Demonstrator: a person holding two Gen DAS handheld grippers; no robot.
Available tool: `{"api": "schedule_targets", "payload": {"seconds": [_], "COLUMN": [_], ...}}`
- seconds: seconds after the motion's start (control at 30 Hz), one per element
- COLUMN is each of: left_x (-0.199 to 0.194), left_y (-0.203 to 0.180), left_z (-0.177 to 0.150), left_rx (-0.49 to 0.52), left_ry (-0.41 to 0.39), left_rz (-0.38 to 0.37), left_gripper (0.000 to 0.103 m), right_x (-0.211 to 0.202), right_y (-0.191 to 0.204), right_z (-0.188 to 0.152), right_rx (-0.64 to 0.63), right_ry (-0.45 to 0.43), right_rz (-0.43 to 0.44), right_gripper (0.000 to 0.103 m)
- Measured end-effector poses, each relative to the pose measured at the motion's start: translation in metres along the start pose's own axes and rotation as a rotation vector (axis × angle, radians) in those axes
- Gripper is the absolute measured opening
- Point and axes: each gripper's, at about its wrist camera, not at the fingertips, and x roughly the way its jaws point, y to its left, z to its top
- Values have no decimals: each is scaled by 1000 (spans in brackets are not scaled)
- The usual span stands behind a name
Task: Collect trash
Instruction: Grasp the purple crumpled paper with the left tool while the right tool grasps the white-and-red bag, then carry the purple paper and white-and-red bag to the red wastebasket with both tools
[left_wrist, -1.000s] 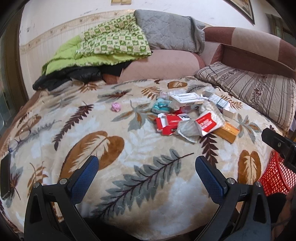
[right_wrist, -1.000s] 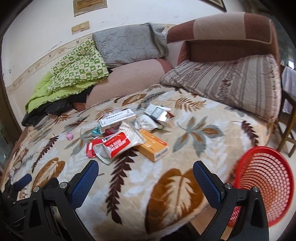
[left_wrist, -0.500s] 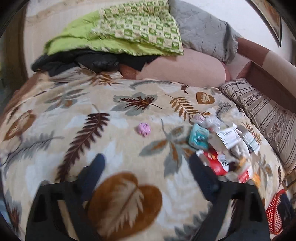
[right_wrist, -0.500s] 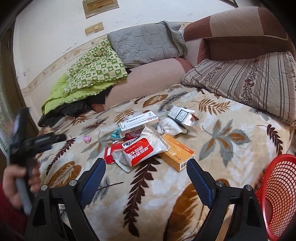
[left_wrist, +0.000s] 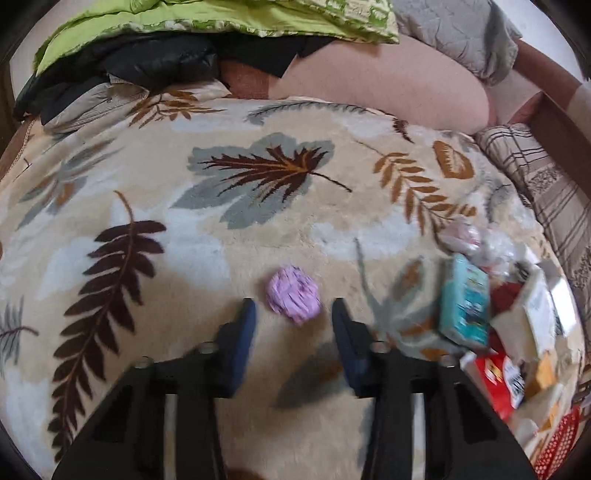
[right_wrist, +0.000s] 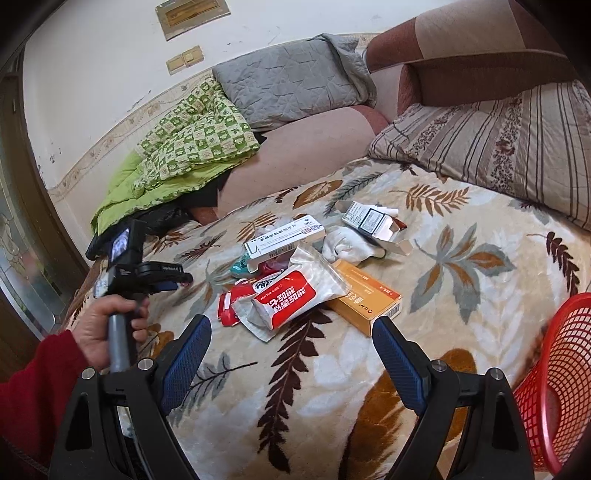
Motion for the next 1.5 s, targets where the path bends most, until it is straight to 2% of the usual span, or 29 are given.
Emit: {"api": "schedule_targets", "payload": {"seconds": [0.1, 0.17, 0.3, 0.43, 0.53, 0.63, 0.67, 0.7, 0.73, 0.77, 0.9, 1.1, 1.5], "left_x": [2, -3, -20, -51, -73, -89, -93, -96, -99, -100, -111, -113, -106], "left_y": [3, -1, -8, -15, -21, -29, -31, -34, -38, -41, -61, -83, -94], "left_z": [-5, -12, -29, -48, -59, -70, -75, -79, -85, -90, -111, -127, -131], "left_rx": [-12, 23, 58, 83, 88, 94, 91, 88, 89, 93, 125, 175, 230], "left_ry": [-20, -39, -50, -93, -128, -151, -153, -151, -151, -151, -162, -180, -185], "left_rz": [-3, 16, -48, -123, -149, -157, -163, -171, -169, -165, -171, -213, -211], "left_gripper": [27, 27, 27, 27, 27, 27, 27, 27, 27, 27, 27, 27, 27], "right_x": [8, 17, 42, 83, 105, 124, 133, 139, 145, 150, 144, 110, 91], "right_y": [-3, -9, -20, -27, -28, -30, -31, -31, -31, -30, -27, -12, -21], "right_z": [2, 4, 8, 8, 9, 15, 18, 21, 23, 25, 24, 33, 36], "right_rx": [33, 85, 197, 309, 370, 413, 415, 413, 406, 388, 335, 179, 173], "right_ry": [25, 53, 106, 210, 251, 255, 265, 277, 280, 286, 258, 149, 114], "right_rz": [12, 35, 76, 121, 135, 125, 133, 133, 118, 118, 133, 121, 95], "right_gripper": [92, 92, 92, 90, 90, 90, 89, 81, 65, 56, 53, 52, 52]}}
